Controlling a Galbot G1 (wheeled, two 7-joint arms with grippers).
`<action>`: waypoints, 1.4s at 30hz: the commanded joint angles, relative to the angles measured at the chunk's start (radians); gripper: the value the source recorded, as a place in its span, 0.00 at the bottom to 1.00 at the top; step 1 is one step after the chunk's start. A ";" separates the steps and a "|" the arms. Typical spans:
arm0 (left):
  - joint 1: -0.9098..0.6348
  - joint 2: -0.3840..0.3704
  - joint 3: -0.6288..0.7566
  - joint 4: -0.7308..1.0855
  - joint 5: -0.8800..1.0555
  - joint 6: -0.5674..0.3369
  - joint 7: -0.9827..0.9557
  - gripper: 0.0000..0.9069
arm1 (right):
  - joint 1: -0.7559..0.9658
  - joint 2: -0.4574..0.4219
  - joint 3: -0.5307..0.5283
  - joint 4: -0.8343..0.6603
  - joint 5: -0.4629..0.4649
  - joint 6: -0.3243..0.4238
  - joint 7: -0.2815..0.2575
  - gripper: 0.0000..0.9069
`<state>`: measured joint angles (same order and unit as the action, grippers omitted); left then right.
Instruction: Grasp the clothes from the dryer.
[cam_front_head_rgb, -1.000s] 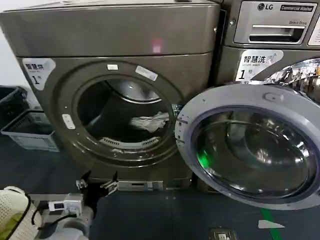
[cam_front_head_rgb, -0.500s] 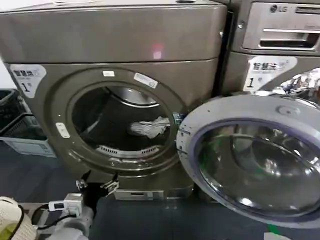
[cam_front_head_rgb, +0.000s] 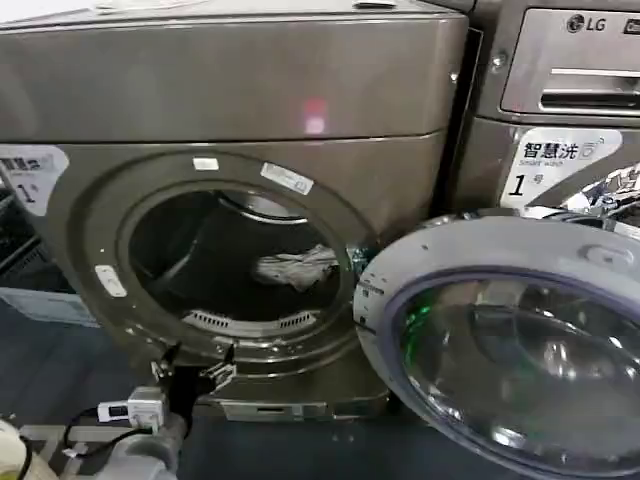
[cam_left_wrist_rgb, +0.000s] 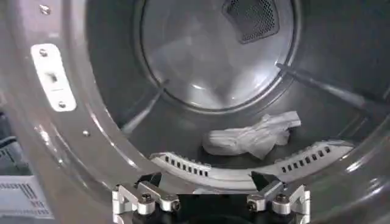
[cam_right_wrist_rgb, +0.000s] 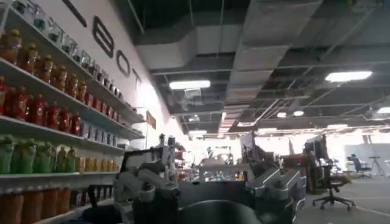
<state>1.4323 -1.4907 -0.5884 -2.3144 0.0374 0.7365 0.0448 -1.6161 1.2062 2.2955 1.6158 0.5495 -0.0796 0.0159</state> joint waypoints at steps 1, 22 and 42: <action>-0.001 0.000 -0.001 0.004 -0.001 0.049 -0.004 1.00 | -0.001 -0.010 0.007 -0.012 -0.001 0.000 -0.001 1.00; -0.001 -0.005 0.006 0.006 0.001 0.049 -0.017 1.00 | -0.004 -0.009 0.007 -0.022 -0.004 0.010 0.017 1.00; -0.305 -0.021 0.020 0.262 0.055 0.049 0.008 1.00 | 0.012 -0.011 -0.001 -0.026 -0.031 0.027 0.017 1.00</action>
<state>1.3133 -1.5081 -0.5739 -2.2069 0.0604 0.7365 0.0421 -1.6136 1.1965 2.3043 1.5844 0.5314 -0.0534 0.0298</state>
